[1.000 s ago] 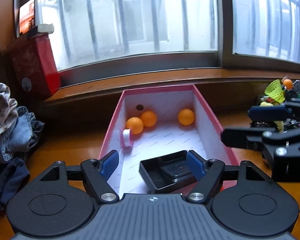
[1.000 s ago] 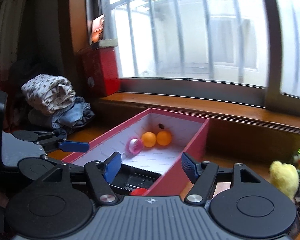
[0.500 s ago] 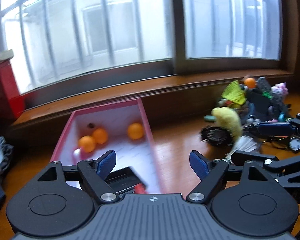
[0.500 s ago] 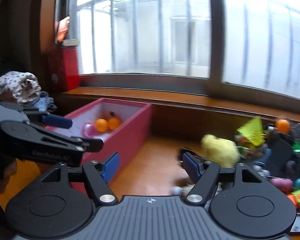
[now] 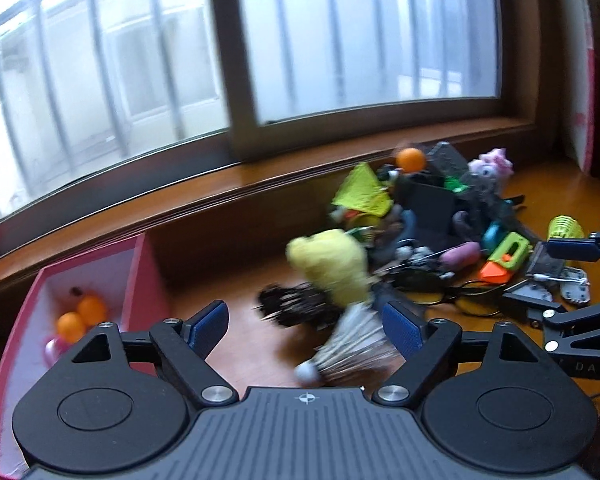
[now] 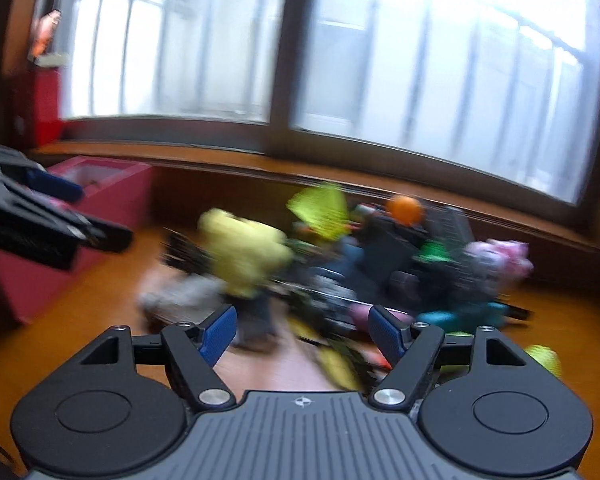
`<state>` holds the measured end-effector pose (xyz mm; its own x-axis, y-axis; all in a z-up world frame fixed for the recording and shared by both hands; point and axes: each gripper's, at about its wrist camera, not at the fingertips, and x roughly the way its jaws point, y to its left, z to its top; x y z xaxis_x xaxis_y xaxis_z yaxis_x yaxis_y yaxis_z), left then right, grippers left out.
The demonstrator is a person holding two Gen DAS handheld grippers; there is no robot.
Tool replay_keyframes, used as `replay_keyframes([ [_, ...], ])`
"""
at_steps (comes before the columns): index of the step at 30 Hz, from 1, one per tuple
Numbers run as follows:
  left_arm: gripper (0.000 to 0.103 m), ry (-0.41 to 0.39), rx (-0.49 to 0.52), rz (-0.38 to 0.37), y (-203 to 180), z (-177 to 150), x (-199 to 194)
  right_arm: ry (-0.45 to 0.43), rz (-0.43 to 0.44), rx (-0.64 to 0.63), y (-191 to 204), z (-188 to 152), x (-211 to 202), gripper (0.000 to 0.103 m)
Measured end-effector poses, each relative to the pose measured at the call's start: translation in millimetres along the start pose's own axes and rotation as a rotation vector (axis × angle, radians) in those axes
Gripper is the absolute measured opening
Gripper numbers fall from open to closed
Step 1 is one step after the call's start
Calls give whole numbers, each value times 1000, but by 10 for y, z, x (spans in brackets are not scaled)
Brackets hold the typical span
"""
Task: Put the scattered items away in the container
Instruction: 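Move both open tools back over the object pile, then close left tool on gray studded plate while right tool grasps white cable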
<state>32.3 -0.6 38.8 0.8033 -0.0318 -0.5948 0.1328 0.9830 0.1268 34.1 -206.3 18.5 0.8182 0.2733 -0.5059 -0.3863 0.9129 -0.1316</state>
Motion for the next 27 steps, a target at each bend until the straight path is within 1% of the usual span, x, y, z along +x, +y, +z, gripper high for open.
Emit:
replay_keyframes([
  [2, 85, 12, 14, -20, -163, 50, 71, 26, -41, -14, -203, -129, 7, 70],
  [4, 85, 27, 38, -46, -345, 83, 138, 65, -69, -29, -410, -266, 13, 68],
  [7, 85, 42, 89, -93, -659, 113, 227, 110, -93, -16, -719, -430, 37, 64],
  [11, 85, 44, 128, -137, -1000, 151, 342, 150, -94, 26, -1074, -579, 72, 57],
  [13, 86, 53, 134, -148, -1128, 161, 414, 161, -89, 35, -1196, -624, 106, 56],
  [17, 86, 84, 146, -177, -1355, 136, 558, 184, -47, 28, -1331, -644, 201, 52],
  [22, 86, 94, 184, -175, -1597, 96, 635, 214, 12, -6, -1425, -670, 316, 46],
  [24, 86, 96, 188, -170, -1647, 93, 646, 225, 41, 0, -1457, -678, 358, 40],
  [27, 86, 109, 175, -151, -1661, 86, 685, 233, 89, 12, -1483, -675, 398, 27],
])
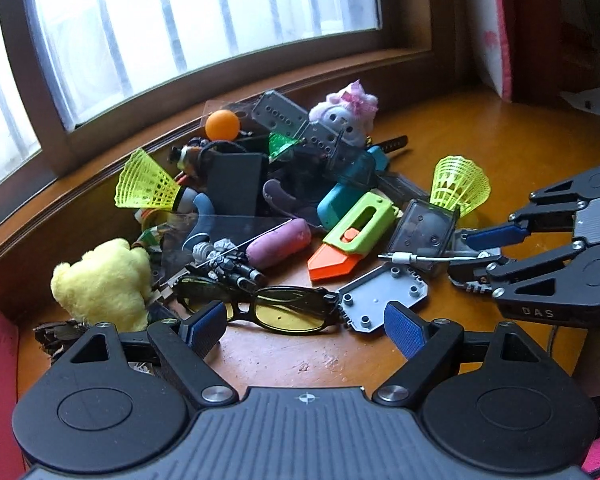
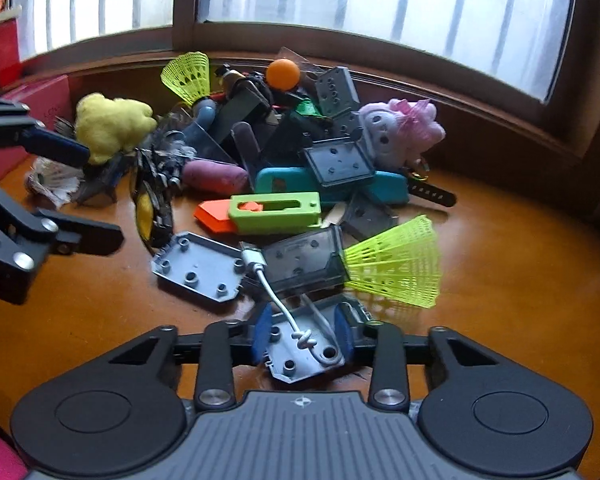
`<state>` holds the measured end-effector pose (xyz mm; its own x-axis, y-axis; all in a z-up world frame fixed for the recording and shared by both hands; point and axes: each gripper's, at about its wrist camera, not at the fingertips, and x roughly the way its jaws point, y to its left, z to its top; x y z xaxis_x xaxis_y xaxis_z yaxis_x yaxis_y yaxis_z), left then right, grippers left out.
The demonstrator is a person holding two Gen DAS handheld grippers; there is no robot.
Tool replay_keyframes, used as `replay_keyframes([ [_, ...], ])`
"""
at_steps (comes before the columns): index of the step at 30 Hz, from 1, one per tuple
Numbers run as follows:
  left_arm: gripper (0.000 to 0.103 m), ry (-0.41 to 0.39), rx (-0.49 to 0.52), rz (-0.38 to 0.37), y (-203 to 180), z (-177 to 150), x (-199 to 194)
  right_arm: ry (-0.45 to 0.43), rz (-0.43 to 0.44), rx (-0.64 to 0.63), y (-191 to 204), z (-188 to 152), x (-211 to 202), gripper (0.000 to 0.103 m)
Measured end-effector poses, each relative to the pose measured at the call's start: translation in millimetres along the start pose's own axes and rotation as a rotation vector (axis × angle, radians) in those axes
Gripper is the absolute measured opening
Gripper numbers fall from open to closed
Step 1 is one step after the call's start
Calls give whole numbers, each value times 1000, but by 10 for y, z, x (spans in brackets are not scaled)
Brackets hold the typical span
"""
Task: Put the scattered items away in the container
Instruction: 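Close left tool on gray studded plate while right tool grasps white cable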
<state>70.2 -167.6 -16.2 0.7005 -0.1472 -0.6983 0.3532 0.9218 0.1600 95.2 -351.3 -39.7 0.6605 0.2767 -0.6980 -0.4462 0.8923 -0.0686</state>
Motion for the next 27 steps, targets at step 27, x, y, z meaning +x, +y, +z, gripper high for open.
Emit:
replay_keyframes([
  [27, 85, 36, 297, -174, -602, 198, 696, -307, 57, 183, -505, 157, -536, 11],
])
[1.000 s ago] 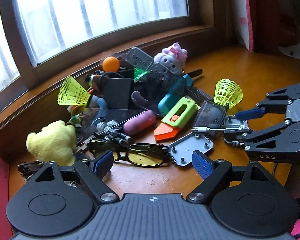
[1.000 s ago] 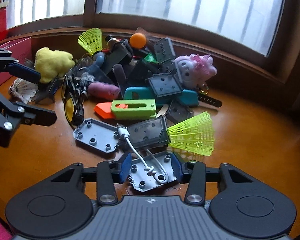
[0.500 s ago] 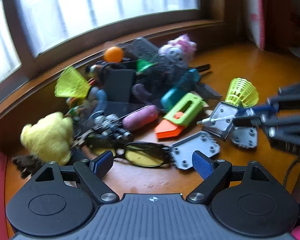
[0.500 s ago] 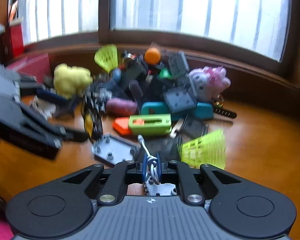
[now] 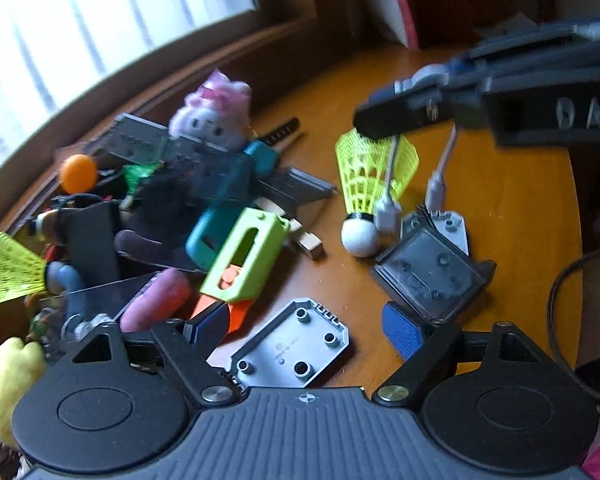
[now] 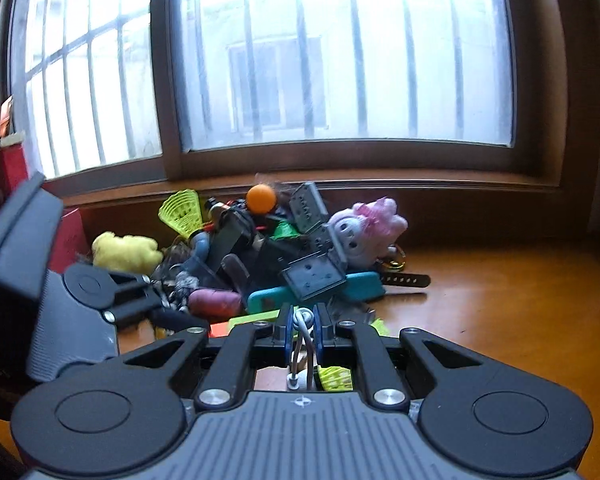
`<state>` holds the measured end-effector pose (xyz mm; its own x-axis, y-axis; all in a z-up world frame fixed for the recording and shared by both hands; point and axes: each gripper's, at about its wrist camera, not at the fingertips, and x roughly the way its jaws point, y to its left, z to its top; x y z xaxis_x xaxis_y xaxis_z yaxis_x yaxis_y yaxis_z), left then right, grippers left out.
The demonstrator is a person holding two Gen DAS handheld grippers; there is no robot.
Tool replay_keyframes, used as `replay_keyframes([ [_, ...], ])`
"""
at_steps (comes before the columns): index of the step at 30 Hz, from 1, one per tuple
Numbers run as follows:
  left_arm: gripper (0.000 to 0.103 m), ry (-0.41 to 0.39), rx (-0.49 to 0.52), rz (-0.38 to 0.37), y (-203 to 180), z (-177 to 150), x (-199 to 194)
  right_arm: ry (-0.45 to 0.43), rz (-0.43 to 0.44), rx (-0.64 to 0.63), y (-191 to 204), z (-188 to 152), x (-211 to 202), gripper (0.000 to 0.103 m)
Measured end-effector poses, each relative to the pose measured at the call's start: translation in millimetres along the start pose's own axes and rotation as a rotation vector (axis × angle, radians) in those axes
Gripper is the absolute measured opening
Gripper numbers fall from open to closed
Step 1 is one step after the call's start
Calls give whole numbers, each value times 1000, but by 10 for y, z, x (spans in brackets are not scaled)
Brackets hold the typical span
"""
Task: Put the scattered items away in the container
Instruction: 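Close left tool on gray studded plate while right tool grasps white cable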
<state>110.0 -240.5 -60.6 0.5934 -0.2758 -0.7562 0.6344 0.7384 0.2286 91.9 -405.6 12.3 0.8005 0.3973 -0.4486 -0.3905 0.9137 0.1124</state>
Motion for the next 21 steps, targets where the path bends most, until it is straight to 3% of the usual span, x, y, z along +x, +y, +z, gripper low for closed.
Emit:
replay_keyframes([
  [7, 87, 32, -42, -37, 102, 40, 42, -46, -9, 50, -111, 20, -54, 11],
  [15, 86, 53, -235, -85, 209, -82, -7, -56, -18, 81, -147, 6, -41, 11],
  [19, 54, 30, -228, -85, 174, -113, -106, -59, -5, 72, -118, 22, -17, 11],
  [21, 50, 27, -236, -77, 168, -126, -123, -63, -1, 69, -102, 37, -15, 11],
])
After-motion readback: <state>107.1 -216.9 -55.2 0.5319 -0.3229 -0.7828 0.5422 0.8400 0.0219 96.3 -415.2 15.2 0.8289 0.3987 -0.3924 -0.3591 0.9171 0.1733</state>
